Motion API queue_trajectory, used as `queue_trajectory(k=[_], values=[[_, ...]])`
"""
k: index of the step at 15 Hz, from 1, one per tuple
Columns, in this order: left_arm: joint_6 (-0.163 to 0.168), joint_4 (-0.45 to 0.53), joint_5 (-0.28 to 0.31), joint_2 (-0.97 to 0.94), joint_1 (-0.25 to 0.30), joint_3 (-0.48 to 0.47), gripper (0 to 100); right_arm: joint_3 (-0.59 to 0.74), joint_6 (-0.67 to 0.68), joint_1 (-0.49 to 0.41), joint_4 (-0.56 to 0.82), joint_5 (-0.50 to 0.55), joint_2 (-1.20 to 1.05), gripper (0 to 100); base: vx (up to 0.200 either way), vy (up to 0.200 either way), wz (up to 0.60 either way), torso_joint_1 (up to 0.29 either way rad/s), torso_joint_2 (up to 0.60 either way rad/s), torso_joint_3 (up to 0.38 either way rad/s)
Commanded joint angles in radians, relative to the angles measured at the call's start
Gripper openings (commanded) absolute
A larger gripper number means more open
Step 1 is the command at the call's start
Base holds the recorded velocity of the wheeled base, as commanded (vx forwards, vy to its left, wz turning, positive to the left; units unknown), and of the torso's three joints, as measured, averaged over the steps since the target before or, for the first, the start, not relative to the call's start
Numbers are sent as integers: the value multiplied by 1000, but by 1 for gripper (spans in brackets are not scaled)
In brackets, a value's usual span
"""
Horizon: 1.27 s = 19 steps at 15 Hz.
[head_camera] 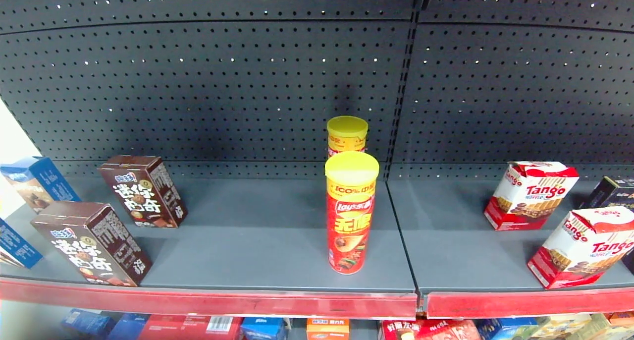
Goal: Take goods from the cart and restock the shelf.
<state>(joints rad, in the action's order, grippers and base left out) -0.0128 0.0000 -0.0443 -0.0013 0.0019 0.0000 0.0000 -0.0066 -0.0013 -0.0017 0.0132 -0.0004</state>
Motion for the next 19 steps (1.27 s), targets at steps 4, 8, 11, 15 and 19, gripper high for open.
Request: queue_trajectory(k=[4, 8, 11, 15, 19], values=[[-3, 0, -2, 1, 1, 0, 100, -2, 0, 1, 0, 1, 0, 100, 0, 0, 0, 0, 0, 0], [-9, 0, -8, 1, 1, 0, 100, 0, 0, 1, 2, -1, 0, 100, 0, 0, 0, 0, 0, 0], [-9, 0, -8, 1, 1, 0, 100, 0, -1, 1, 0, 1, 0, 100, 0, 0, 0, 0, 0, 0], [-9, 0, -8, 1, 1, 0, 100, 0, -1, 1, 0, 1, 0, 100, 0, 0, 0, 0, 0, 0], [-9, 0, -8, 1, 1, 0, 100, 0, 2, 1, 0, 1, 0, 100, 0, 0, 0, 0, 0, 0]])
